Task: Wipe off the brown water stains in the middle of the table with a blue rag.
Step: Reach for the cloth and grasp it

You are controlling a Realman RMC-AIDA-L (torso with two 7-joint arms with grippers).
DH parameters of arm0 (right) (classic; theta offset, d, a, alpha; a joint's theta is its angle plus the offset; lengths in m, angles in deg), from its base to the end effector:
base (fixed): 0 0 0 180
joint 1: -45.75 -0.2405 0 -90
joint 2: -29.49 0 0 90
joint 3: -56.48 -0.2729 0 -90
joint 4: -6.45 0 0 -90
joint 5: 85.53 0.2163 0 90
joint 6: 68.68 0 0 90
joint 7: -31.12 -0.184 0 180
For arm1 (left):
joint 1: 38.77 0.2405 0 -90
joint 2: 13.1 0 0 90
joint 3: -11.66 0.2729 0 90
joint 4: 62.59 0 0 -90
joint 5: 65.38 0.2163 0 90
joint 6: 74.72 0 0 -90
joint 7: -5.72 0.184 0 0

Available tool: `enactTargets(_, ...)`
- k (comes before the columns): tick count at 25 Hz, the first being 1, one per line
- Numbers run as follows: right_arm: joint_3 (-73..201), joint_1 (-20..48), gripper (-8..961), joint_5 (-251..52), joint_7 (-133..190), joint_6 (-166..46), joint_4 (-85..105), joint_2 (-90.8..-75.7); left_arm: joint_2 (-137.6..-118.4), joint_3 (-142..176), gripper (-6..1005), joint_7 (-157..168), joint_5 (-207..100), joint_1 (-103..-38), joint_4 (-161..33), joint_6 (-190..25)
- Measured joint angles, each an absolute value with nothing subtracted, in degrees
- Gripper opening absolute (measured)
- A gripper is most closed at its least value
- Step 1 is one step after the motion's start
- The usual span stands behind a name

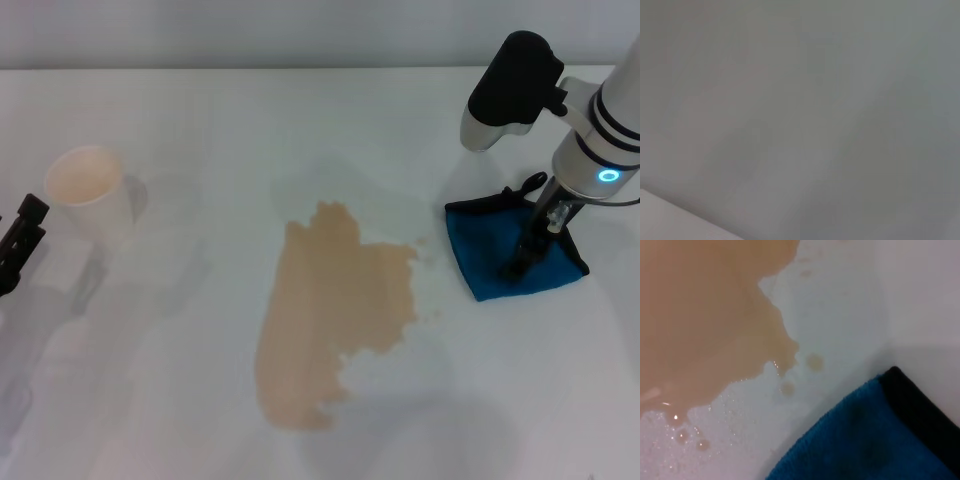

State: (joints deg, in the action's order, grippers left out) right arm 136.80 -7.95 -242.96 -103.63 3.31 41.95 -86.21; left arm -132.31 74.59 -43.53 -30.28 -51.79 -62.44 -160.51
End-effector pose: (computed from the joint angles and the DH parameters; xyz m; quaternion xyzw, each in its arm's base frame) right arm 0.2678 0.4288 -0.0705 -0.8972 0.2506 -0.3273 0.1582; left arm -0.3747 0.2726 -0.0276 -0.6415 -0.4096 -0.4642 0.4530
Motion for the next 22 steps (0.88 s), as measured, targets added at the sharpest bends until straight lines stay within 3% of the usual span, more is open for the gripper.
enactTargets(22, 138.30, -8.38, 669, -243.24, -103.71, 4.04, 41.83, -86.37, -132.28, 74.59, 887, -44.36, -30.42, -50.95, -62.55, -160.50)
